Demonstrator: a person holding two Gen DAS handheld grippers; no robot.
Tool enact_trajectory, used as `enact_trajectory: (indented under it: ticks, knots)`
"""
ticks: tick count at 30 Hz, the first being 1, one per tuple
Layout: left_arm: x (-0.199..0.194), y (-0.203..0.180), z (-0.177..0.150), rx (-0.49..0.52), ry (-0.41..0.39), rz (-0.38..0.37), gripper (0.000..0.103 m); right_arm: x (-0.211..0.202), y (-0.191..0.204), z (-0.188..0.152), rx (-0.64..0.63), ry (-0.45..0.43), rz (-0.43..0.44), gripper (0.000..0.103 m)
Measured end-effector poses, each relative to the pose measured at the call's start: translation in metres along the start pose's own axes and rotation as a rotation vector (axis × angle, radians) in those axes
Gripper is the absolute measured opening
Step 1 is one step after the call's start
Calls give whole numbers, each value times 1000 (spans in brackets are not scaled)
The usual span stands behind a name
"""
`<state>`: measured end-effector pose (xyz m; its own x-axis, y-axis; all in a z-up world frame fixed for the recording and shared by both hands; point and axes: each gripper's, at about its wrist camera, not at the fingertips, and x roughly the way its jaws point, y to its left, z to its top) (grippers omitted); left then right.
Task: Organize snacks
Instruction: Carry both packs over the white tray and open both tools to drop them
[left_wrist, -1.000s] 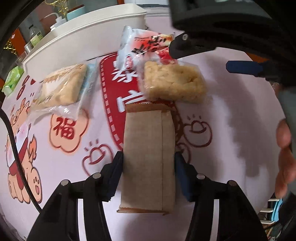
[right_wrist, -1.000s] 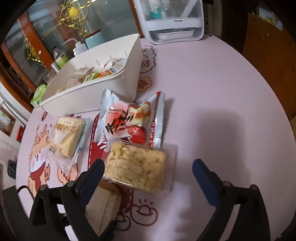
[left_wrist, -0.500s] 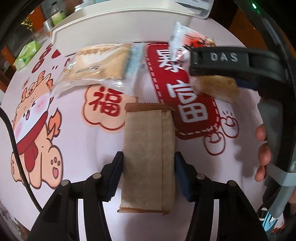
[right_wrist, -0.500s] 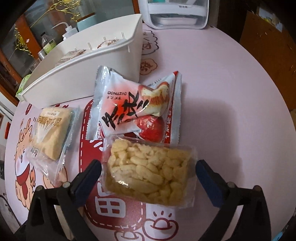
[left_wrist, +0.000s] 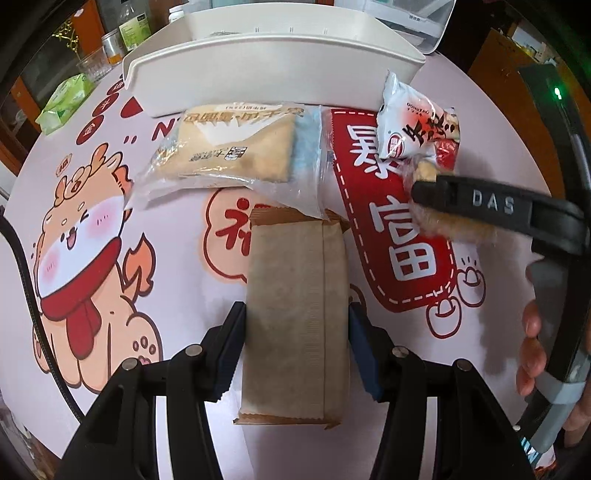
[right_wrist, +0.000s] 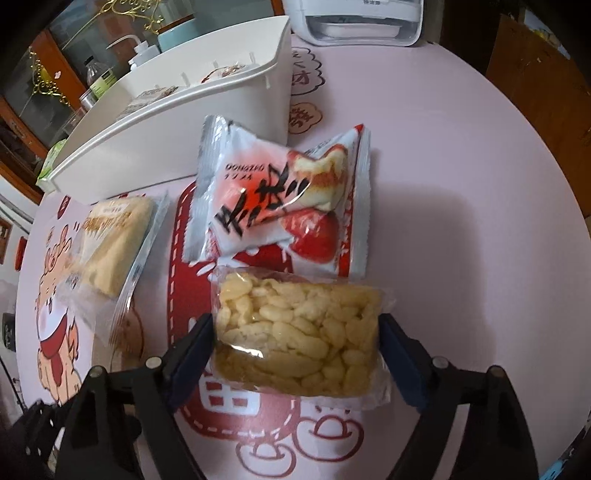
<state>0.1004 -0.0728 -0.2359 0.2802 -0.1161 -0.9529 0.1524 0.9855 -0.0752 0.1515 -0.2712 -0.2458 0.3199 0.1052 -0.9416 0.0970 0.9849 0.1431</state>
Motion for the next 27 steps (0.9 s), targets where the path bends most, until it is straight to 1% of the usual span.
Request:
enact_trajectory:
  ticks: [5,8,11,16,21,27]
  knots:
    - [-7,-7,4,18,-11,-7,53,-15,2,-15,19,11,70,86]
    - [-15,-8,6,22,-23,-18,53,-33,7,-22,1,-20,86,86]
    - [-29,-5,15,25,-49,-29,53,-53,10,-21,-11,-59,106,86]
    - [-66,2,36,20,-119,-50,53,-85,16,-1,-10,-149,136,86]
    - [-103,12,67,12,-203,-85,53,-115,29,31,-42,-254,155,86]
    - [-143,25,109,20,-328,-60,53,-143,49,69,-82,-367,151,86]
